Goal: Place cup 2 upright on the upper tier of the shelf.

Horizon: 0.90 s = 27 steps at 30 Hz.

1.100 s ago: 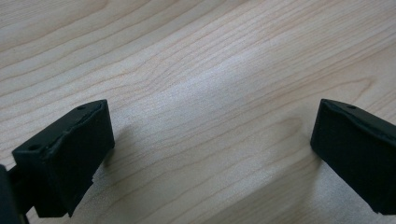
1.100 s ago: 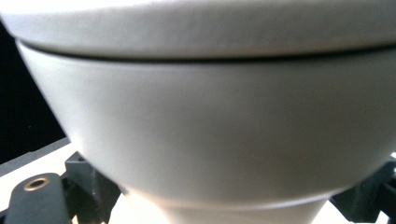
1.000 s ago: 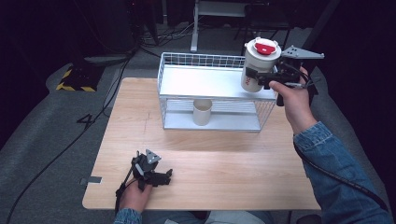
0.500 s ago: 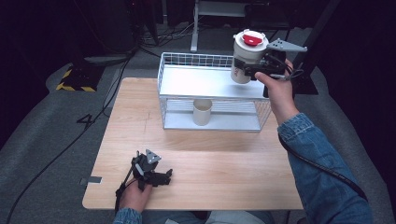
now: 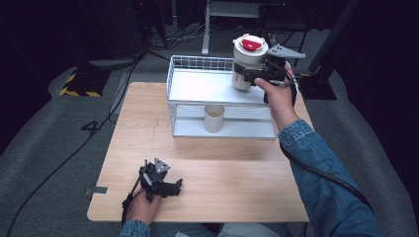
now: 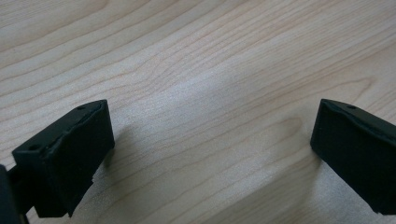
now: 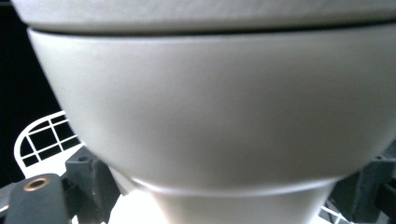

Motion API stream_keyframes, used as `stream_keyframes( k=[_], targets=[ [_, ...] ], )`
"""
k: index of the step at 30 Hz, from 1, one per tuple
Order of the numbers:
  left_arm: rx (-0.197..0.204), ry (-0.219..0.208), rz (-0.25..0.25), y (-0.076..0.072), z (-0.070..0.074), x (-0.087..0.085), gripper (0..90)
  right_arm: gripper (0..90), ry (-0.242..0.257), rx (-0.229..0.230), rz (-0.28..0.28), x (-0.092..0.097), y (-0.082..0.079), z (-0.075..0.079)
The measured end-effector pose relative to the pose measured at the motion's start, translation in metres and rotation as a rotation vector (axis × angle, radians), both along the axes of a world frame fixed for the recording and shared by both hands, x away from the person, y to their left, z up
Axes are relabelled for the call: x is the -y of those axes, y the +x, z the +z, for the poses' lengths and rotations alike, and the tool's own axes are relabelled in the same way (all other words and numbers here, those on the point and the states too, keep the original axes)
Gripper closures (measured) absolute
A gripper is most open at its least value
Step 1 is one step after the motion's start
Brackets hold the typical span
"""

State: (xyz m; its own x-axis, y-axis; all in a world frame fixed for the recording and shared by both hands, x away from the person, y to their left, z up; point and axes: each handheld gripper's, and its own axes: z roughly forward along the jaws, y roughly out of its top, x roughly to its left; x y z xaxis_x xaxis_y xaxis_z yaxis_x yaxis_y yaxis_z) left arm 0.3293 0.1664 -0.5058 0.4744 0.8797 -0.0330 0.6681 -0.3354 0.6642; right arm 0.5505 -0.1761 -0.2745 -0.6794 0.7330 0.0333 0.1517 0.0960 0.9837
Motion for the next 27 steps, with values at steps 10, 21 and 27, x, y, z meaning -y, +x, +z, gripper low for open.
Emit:
stream_keyframes(
  k=[10, 21, 27],
  targets=[
    [0.001, 0.0, 0.001, 0.0, 0.0, 0.0, 0.0, 13.1, 0.001, -0.029, -0.009, -0.005, 0.008, -0.015],
    [0.001, 0.001, 0.0, 0.0, 0.0, 0.0, 0.0, 13.0, -0.009, -0.033, -0.009, -0.004, 0.009, -0.019],
    [0.0, 0.001, 0.0, 0.0, 0.0, 0.0, 0.0, 12.8, -0.025, -0.051, -0.01, -0.004, 0.007, -0.017]
  ],
)
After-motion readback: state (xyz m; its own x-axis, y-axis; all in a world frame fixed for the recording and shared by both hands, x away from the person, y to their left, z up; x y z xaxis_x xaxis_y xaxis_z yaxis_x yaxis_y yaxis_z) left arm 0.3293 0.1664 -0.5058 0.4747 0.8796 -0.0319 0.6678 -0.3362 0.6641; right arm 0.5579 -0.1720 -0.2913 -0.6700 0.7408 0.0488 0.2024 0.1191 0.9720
